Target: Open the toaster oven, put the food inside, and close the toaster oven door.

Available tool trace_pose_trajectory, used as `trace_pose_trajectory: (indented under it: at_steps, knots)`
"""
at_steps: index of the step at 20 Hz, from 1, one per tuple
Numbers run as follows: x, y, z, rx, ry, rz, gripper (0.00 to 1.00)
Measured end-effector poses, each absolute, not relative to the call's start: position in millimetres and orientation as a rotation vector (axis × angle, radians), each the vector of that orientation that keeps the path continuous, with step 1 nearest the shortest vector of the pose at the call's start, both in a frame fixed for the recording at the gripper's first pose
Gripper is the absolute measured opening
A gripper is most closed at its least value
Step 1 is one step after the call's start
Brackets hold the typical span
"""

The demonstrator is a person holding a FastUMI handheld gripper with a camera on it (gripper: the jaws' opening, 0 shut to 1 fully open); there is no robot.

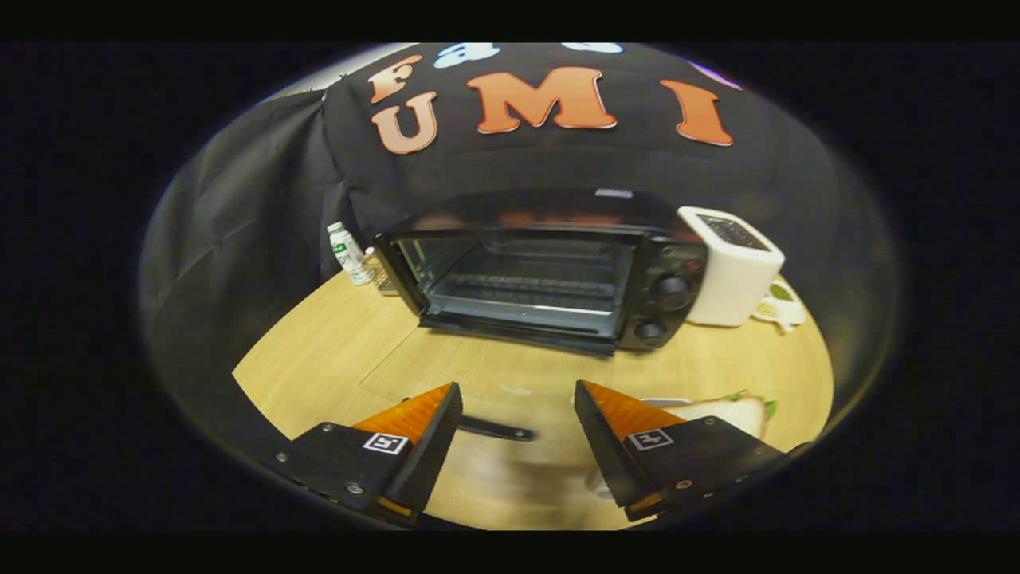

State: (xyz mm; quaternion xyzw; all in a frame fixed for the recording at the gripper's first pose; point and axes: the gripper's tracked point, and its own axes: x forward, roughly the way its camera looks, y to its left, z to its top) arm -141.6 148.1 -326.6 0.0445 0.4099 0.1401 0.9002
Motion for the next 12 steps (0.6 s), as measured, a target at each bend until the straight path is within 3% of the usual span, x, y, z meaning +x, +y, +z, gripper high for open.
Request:
trace_pose_trajectory:
  at_steps: [5, 12]
  knots:
    - [-145, 59, -317, 0.049, 0.857, 0.163, 0.87]
    - [-173, -7, -372, 0.067, 1.024, 0.037, 0.87]
